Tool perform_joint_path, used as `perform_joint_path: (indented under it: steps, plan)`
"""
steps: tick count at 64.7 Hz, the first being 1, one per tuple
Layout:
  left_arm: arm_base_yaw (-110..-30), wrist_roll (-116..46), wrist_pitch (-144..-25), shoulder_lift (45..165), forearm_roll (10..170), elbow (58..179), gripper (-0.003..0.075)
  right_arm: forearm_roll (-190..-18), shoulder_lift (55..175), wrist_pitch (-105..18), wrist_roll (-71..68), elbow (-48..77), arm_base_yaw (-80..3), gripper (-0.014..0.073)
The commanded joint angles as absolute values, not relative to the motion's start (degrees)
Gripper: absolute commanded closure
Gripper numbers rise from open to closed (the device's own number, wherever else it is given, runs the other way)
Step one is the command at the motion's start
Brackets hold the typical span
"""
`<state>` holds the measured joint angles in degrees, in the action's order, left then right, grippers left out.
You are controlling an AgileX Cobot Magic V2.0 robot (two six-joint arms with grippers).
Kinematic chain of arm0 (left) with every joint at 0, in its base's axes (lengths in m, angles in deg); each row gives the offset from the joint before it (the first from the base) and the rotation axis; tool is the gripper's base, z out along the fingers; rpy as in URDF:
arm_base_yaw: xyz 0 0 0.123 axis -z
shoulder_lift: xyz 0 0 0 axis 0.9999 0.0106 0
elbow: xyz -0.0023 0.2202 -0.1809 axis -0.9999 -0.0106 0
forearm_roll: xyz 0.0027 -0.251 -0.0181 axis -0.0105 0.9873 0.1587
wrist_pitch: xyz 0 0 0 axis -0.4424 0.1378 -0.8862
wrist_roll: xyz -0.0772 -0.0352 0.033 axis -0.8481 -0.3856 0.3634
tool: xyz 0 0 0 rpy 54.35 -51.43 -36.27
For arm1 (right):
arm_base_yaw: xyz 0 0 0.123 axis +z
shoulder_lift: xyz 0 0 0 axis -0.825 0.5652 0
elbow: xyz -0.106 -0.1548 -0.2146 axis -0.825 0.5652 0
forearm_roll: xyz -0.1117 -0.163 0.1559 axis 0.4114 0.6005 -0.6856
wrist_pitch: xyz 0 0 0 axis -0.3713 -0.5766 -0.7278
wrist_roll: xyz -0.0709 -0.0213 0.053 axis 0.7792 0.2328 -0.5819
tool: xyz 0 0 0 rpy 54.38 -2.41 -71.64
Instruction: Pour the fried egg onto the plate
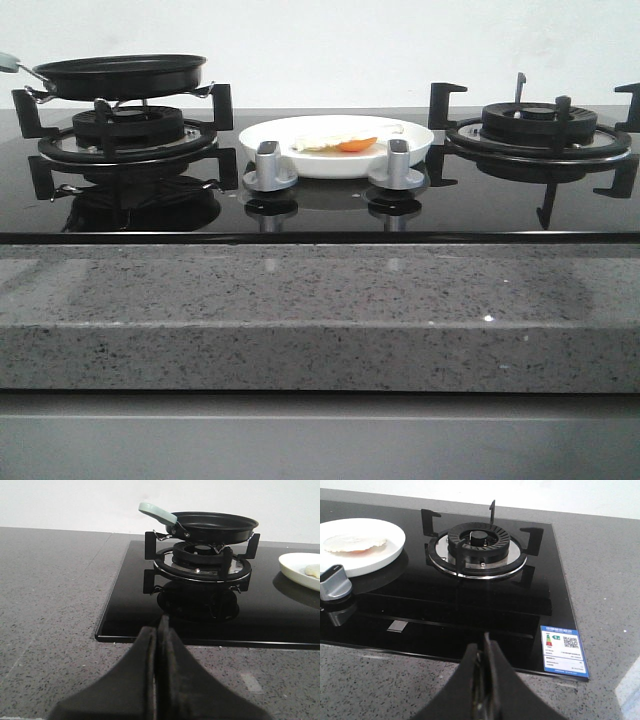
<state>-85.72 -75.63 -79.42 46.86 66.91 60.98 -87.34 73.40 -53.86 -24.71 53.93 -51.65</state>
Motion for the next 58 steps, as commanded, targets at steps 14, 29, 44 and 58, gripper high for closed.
perform_joint_path:
  steps: [14, 29, 44, 58]
  plan:
    - [-85.37, -75.75, -74.2, 45.91, 67.36, 60.67, 0.0739, -85.73, 67.6, -26.84, -24.58, 69.34, -51.86, 0.0655]
    - [-85.37, -75.75, -74.2, 45.91, 67.36, 60.67, 0.0739, -86.5, 57.34, -29.23, -24.58, 76.4, -51.86, 0.0655]
    - [-85.37, -75.75, -74.2, 45.91, 67.36, 60.67, 0.0739, -86.5, 54.87, -31.47, -24.58, 76.4, -51.86, 0.0655]
    - [-85.37, -75.75, -74.2, 45.91, 67.36, 60.67, 0.0739, -86.5, 54.93, -31.39, -24.58, 76.4, -51.86, 0.0655]
